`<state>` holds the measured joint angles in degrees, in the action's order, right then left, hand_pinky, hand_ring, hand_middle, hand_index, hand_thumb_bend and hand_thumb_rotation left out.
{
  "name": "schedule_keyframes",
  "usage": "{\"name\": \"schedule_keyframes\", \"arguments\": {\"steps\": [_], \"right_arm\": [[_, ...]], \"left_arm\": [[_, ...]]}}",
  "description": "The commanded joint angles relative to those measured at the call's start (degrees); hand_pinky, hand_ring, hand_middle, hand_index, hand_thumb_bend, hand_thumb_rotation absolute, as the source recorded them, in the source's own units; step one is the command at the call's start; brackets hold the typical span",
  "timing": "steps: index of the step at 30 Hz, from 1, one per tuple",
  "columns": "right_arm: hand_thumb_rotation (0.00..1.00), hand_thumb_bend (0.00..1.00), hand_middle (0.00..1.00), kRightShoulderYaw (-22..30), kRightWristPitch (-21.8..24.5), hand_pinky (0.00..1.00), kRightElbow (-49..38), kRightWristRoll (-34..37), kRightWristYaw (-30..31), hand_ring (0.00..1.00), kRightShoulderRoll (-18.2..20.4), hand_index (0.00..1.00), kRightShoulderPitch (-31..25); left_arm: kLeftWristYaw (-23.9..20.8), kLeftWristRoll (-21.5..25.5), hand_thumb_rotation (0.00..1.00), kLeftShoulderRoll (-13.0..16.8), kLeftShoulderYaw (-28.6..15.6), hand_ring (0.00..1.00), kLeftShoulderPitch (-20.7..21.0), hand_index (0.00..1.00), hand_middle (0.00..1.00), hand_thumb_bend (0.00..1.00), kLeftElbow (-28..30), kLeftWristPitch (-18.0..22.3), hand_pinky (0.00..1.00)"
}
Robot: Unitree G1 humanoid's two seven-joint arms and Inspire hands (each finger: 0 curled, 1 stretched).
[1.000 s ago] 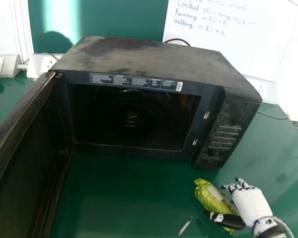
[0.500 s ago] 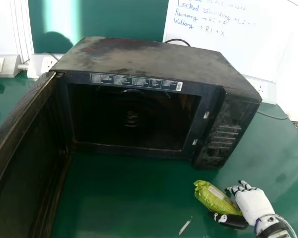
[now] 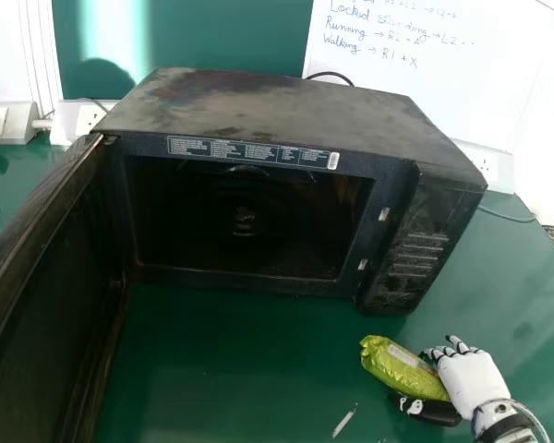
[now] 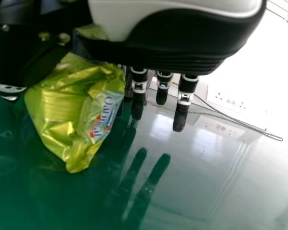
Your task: Put biscuit inside oven
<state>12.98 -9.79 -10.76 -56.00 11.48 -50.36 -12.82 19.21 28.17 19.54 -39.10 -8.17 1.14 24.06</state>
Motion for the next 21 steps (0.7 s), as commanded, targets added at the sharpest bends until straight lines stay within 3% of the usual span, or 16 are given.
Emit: {"name": "schedule_keyframes", "arguments": {"steps": [1, 11, 18, 21], "right_arm": [[0.57, 0.95, 0.90, -0.7, 0.5, 0.77, -0.6, -0.4, -0.3, 0.85, -0.9, 0.88, -0.7], [0.58, 0.94, 0.89, -1.2, 0.2, 0.77, -1.4, -1.5, -0.6, 0.84, -1.0, 0.88, -1.2], [0.48, 0.94, 0.81, -1.4, -1.2, 0.63, -0.5, -0.7, -4.4, 0.71, -0.9, 0.80, -1.2], [0.47, 0.94, 0.79, -1.5, -1.3, 0.61, -0.3, -0.8, -4.8, 0.68, -1.3, 0.79, -1.2]], "left_arm": [[-0.2, 0.2, 1.00, -0.6, 0.3, 0.91, -0.8, 1.00, 0.94, 1.00, 1.0, 0.2, 0.98], [-0.6, 0.0, 1.00, -1.1, 0.4, 0.91, -0.9, 1.00, 0.94, 1.00, 1.6, 0.0, 0.98], [-0.5, -0.1, 1.00, -1.3, 0.5, 0.92, -1.1, 1.00, 0.94, 1.00, 2.0, 0.2, 0.99], [-0.3, -0.1, 1.00, -1.3, 0.5, 0.92, -1.1, 1.00, 0.95, 1.00, 2.0, 0.3, 0.99]]}}
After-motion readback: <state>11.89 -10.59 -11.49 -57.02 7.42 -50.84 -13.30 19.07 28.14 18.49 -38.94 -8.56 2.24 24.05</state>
